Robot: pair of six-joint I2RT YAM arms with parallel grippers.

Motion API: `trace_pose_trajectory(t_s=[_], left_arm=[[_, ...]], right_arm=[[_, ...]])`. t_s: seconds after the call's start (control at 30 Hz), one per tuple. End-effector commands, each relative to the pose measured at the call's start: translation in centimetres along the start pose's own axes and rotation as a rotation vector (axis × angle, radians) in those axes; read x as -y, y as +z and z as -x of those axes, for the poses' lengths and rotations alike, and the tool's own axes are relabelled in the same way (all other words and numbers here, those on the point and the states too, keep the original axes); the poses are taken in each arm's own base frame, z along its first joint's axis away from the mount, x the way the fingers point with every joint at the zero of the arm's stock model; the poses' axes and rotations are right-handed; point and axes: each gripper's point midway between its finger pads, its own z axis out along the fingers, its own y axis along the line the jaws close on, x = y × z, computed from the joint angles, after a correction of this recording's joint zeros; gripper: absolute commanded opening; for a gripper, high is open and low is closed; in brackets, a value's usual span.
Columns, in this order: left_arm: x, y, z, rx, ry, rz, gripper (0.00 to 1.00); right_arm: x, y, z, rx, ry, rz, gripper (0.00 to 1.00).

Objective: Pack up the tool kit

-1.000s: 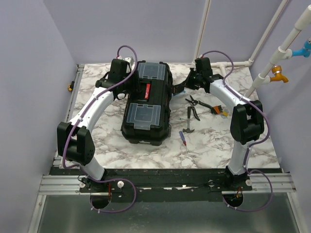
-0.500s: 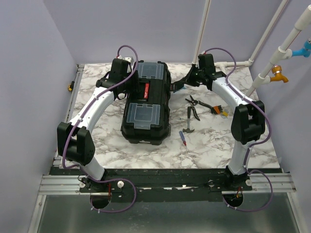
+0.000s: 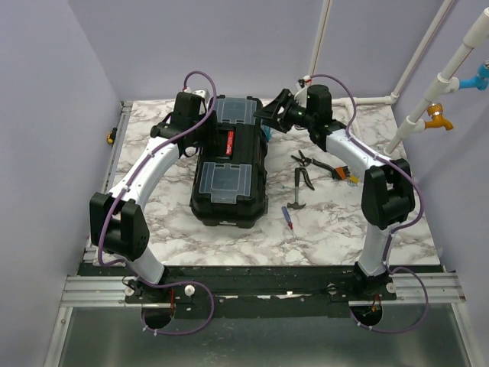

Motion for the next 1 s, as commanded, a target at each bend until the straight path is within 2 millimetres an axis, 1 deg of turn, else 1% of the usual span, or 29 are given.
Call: trace_pose_trajectory(t_s=[0.0,0.1,0.17,0.23,0.33,0.43,0.5,0.63,0.77,0.8,0.83,0.87,0.9,0.97], left_arm=[[1.2,0.8,-1.8,-0.074,0.026,-0.062,0.31],[1.2,0.7,-1.8,-0.073,0.028,-0.062,0.31],[1.2,0.7,-1.9,-0.075,0.027,-0.062,0.31],[1.1,0.7,-1.9,-0.074,0.029,-0.059,0.31],[1.1,0.7,-1.9,-0.074,0.03,-0.058,0.31],[1.1,0.8,-1.8,-0.073,0.03,-0.057,0.31],[1.1,0.8,-1.8,-0.076,0.03,-0.057,0.31],[1.1,0.8,-1.8,-0.076,0.031,-0.056,0.31],[1.0,1.0,-2.0,-0.082,0.031,-0.062,0.31],[1.1,1.0,-2.0,-0.081,0.028,-0.07,0.31],[1.0,1.1,-2.1,-0.083,0.02,-0.072,0.35],[1.1,1.2,-2.3,-0.085,0.013,-0.079,0.4],[1.0,1.3,-2.3,-0.083,0.005,-0.082,0.46],[0.9,1.2,-2.3,-0.073,-0.004,-0.075,0.51]], right_arm=[[-0.4,0.9,-1.5,-0.067,0.064,0.117,0.65],[1.1,1.1,-1.5,-0.042,0.08,0.063,0.56],[2.6,1.0,-1.3,-0.007,0.087,-0.007,0.49],[3.9,0.6,-0.9,0.04,0.091,-0.071,0.4],[5.5,0.2,-0.6,0.069,0.099,-0.119,0.34],[6.2,0.0,-0.7,0.059,0.108,-0.119,0.29],[6.3,-0.3,-0.4,0.066,0.104,-0.121,0.27],[6.3,-1.3,1.1,0.107,0.064,-0.151,0.27],[7.6,-2.5,2.7,0.15,0.001,-0.272,0.24],[8.5,-2.9,2.4,0.135,-0.002,-0.331,0.21],[9.5,-3.2,2.3,0.126,-0.014,-0.384,0.14],[10.2,-3.2,2.3,0.113,-0.024,-0.421,0.02],[11.1,-3.3,1.9,0.086,-0.041,-0.461,0.01],[12.5,-3.1,1.3,0.044,-0.064,-0.531,0.01]])
